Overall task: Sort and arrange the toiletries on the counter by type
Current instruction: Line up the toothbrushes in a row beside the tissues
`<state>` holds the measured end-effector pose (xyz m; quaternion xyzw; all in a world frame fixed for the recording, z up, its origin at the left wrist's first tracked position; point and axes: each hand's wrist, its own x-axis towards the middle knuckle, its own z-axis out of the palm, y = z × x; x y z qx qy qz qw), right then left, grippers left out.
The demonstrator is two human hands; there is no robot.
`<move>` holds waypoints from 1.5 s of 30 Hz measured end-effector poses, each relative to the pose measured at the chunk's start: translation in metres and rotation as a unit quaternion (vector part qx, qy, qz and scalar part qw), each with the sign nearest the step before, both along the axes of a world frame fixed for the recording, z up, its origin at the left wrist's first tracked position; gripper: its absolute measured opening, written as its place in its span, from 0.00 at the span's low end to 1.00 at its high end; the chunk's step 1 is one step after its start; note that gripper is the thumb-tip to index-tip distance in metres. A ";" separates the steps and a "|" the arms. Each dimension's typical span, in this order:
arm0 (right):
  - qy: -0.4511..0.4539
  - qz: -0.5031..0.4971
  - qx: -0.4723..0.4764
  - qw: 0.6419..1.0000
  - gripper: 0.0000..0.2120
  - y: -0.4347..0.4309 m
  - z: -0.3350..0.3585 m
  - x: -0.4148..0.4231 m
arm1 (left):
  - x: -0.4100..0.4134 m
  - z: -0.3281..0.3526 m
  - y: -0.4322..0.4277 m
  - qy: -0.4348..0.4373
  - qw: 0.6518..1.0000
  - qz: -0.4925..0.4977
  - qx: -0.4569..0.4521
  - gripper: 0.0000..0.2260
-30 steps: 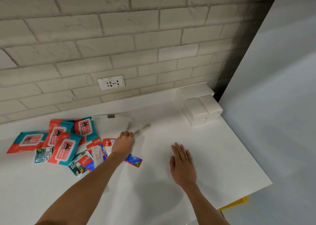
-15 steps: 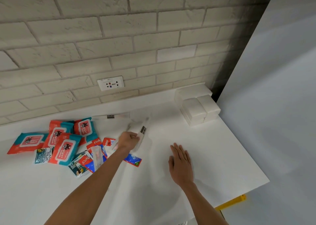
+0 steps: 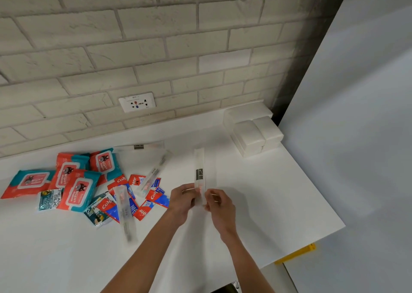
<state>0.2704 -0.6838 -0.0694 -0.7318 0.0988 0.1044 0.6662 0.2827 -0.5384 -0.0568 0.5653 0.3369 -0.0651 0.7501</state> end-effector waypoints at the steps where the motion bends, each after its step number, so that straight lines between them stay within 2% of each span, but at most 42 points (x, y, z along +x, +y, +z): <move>1: -0.002 0.003 -0.012 1.000 0.06 -0.001 0.000 -0.001 | -0.002 -0.002 -0.005 0.001 1.000 0.007 0.003 0.08; 4: -0.010 0.018 -0.055 0.998 0.05 -0.004 -0.004 -0.004 | -0.008 -0.007 -0.015 -0.004 0.999 0.008 0.041 0.09; 7: -0.004 0.020 -0.087 0.996 0.06 -0.010 -0.008 -0.008 | -0.015 -0.010 -0.021 -0.009 0.992 -0.028 0.119 0.09; 10: -0.001 0.025 -0.116 0.993 0.11 -0.017 -0.011 -0.014 | -0.020 -0.016 -0.023 -0.017 0.970 -0.092 0.224 0.13; 12: 0.009 0.014 -0.122 0.992 0.09 -0.022 -0.016 -0.015 | -0.022 -0.021 -0.023 -0.043 0.946 -0.140 0.289 0.18; 15: 0.024 0.002 -0.124 0.992 0.03 -0.031 -0.022 -0.015 | -0.024 -0.030 -0.023 -0.076 0.882 -0.215 0.413 0.24; 17: 0.021 0.008 -0.126 0.992 0.05 -0.036 -0.022 -0.015 | -0.027 -0.036 -0.021 -0.118 0.826 -0.283 0.473 0.28; 19: -0.003 0.024 -0.160 0.987 0.06 -0.039 -0.026 -0.015 | -0.028 -0.044 -0.017 -0.152 0.767 -0.347 0.517 0.31; 21: -0.043 0.043 -0.223 0.973 0.03 -0.041 -0.031 -0.015 | -0.026 -0.051 -0.013 -0.147 0.710 -0.398 0.562 0.33; 22: -0.060 0.048 -0.254 0.964 0.03 -0.041 -0.033 -0.016 | -0.026 -0.054 -0.011 -0.139 0.690 -0.414 0.577 0.33; 24: -0.089 0.054 -0.301 0.948 0.13 -0.043 -0.038 -0.020 | -0.025 -0.055 -0.008 -0.131 0.667 -0.431 0.594 0.32; 27: -0.196 0.089 -0.401 0.890 0.17 -0.043 -0.050 -0.028 | -0.024 -0.053 -0.004 -0.137 0.651 -0.432 0.608 0.32; 33: -0.318 0.171 -0.456 0.814 0.24 -0.032 -0.076 -0.037 | -0.009 -0.064 0.011 -0.125 0.652 -0.432 0.611 0.32; 37: -0.325 0.197 -0.465 0.799 0.30 -0.019 -0.085 -0.025 | 0.004 -0.054 0.025 -0.118 0.648 -0.451 0.603 0.31; 45: -0.313 0.246 -0.484 0.779 0.30 0.014 -0.085 0.010 | 0.038 -0.048 0.066 -0.092 0.658 -0.453 0.594 0.29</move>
